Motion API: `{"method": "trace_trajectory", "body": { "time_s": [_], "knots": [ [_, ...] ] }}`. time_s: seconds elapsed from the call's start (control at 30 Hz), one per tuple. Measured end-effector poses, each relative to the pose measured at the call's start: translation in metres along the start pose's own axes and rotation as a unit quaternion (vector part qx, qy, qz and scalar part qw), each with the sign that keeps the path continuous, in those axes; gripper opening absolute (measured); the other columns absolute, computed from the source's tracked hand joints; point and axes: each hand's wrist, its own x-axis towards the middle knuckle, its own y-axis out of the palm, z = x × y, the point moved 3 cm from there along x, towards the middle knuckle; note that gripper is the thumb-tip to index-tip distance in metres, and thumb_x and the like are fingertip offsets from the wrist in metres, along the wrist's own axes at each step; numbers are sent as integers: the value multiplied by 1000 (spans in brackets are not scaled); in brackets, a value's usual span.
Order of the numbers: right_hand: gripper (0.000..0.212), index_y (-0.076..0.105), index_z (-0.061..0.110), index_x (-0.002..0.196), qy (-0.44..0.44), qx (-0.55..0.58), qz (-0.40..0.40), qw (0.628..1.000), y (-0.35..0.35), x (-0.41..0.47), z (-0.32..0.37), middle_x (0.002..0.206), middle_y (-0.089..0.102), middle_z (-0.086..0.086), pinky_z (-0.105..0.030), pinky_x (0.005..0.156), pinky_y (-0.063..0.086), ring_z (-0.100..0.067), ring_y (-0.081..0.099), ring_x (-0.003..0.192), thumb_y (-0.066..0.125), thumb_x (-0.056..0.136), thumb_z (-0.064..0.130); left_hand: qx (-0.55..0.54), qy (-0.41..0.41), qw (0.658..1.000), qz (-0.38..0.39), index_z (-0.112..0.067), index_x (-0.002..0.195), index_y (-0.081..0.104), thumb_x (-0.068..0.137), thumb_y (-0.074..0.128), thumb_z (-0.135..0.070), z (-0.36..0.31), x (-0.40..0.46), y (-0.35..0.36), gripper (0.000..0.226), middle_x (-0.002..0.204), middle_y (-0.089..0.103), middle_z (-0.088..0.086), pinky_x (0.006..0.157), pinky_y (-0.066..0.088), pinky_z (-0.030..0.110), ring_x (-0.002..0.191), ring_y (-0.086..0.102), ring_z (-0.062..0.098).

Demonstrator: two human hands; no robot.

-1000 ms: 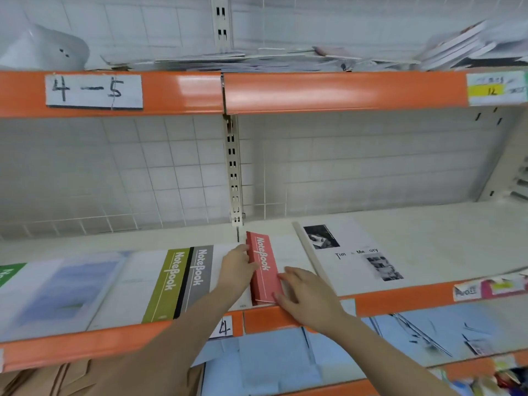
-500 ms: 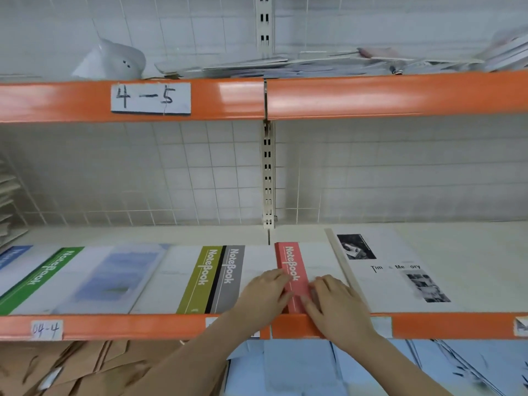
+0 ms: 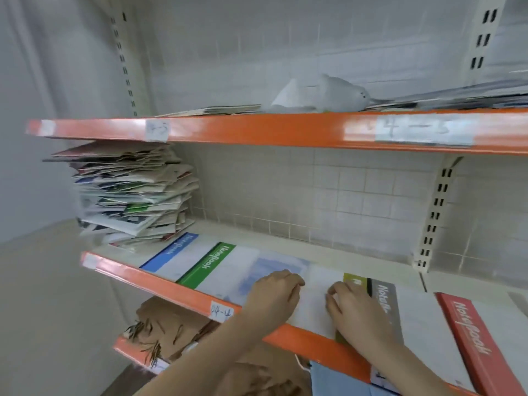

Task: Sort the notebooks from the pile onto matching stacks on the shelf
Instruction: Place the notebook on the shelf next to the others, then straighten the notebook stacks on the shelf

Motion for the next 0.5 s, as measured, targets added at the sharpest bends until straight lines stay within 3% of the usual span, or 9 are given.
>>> {"method": "trace_trajectory", "body": {
  "time_s": [0.13, 0.3, 0.37, 0.5],
  "knots": [
    [28, 57, 21, 114, -44, -5, 31, 999, 28, 42, 84, 115, 56, -1, -33, 78, 43, -21, 56, 106, 38, 98, 32, 66, -62, 996, -6, -22, 126, 58, 99, 34, -26, 89, -12, -50, 35, 125, 58, 1, 85, 44, 31, 111, 56, 22],
    [28, 56, 22, 113, -77, 16, 20, 997, 47, 102, 181, 114, 55, 3, -32, 83, 44, -18, 54, 107, 35, 98, 34, 143, -101, 983, -53, -21, 126, 56, 100, 36, -20, 180, -26, -115, 33, 125, 55, -1, 87, 43, 32, 117, 51, 22],
    [26, 57, 21, 110, -80, 53, 12, 995, 53, 124, 214, 112, 56, 2, -32, 81, 45, -19, 54, 104, 37, 97, 32, 159, -96, 978, -90, -18, 126, 57, 98, 39, -16, 214, -29, -140, 33, 123, 57, 0, 88, 44, 35, 117, 50, 23],
    [20, 60, 17, 100, -77, 143, -1, 987, 54, 161, 269, 102, 60, -1, -31, 71, 44, -20, 56, 89, 42, 96, 23, 198, -47, 953, -223, -6, 105, 66, 83, 45, -6, 270, -34, -192, 31, 102, 65, 9, 75, 53, 40, 96, 61, 30]
  ]
}}
